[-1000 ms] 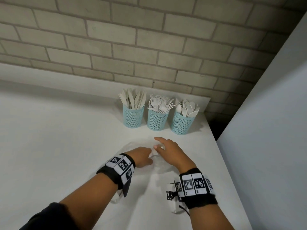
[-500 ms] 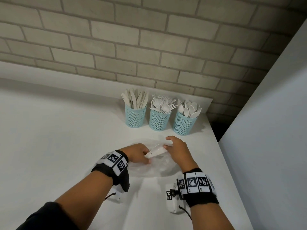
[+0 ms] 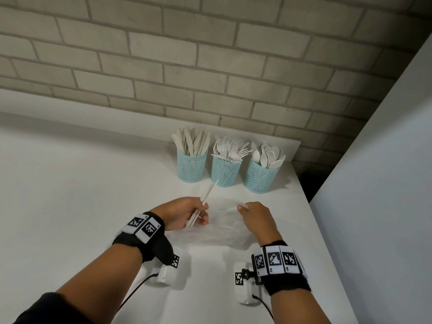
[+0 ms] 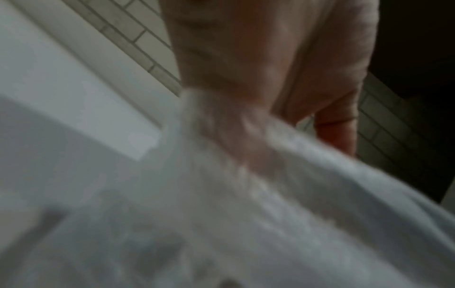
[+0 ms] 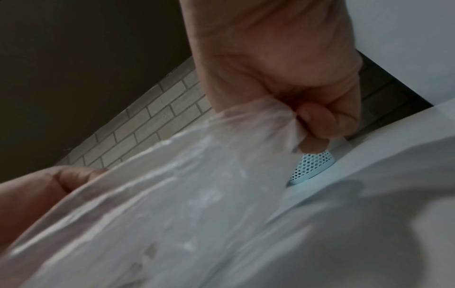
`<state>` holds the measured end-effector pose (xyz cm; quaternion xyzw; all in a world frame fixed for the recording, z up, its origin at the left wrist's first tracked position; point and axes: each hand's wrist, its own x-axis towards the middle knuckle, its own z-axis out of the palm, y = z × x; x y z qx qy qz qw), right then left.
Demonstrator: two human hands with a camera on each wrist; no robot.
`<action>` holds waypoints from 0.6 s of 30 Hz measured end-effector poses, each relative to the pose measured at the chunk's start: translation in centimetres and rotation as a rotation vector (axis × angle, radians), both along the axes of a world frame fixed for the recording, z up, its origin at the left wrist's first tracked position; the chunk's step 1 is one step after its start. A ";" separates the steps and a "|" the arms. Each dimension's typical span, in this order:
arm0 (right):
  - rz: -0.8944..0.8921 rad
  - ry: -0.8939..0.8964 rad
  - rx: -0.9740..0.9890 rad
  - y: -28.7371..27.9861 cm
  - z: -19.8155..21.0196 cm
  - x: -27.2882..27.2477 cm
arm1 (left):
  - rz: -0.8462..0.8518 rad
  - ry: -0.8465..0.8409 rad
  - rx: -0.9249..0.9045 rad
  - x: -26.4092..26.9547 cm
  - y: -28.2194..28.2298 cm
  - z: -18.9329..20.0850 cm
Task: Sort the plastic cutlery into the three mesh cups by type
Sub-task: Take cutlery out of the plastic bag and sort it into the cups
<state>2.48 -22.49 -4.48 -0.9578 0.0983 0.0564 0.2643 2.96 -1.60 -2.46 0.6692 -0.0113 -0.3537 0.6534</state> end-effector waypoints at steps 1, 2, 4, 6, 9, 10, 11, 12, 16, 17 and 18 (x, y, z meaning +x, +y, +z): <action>-0.003 0.018 0.001 0.0 0.0 -0.1 | 0.038 -0.009 -0.001 0.0 0.2 0.0; 0.001 0.039 -0.003 0.0 0.0 -0.1 | 0.067 -0.034 0.004 0.1 0.4 0.1; 0.021 0.092 -0.029 0.0 0.3 -0.1 | 0.092 -0.073 -0.022 0.2 0.5 0.4; 0.036 0.129 -0.058 0.1 0.7 0.1 | 0.096 -0.101 -0.074 0.3 0.5 1.0; 0.044 0.118 -0.116 0.2 1.9 0.3 | 0.148 -0.136 -0.129 0.5 0.3 2.0; 0.052 0.104 -0.145 0.2 2.5 0.4 | 0.171 -0.140 -0.143 0.5 0.1 2.2; 0.062 0.086 -0.156 0.2 3.1 0.4 | 0.191 -0.137 -0.161 0.6 -0.1 2.4; 0.080 0.054 -0.141 0.2 3.8 0.5 | 0.209 -0.128 -0.183 0.6 -0.3 2.6; 0.194 -0.161 0.162 1.3 7.4 0.2 | 0.244 -0.097 -0.242 0.5 -1.0 3.2; 0.213 -0.194 0.262 1.8 8.4 0.0 | 0.241 -0.094 -0.253 0.5 -1.3 3.3; 0.225 -0.210 0.355 2.3 9.3 -0.2 | 0.232 -0.091 -0.263 0.5 -1.4 3.5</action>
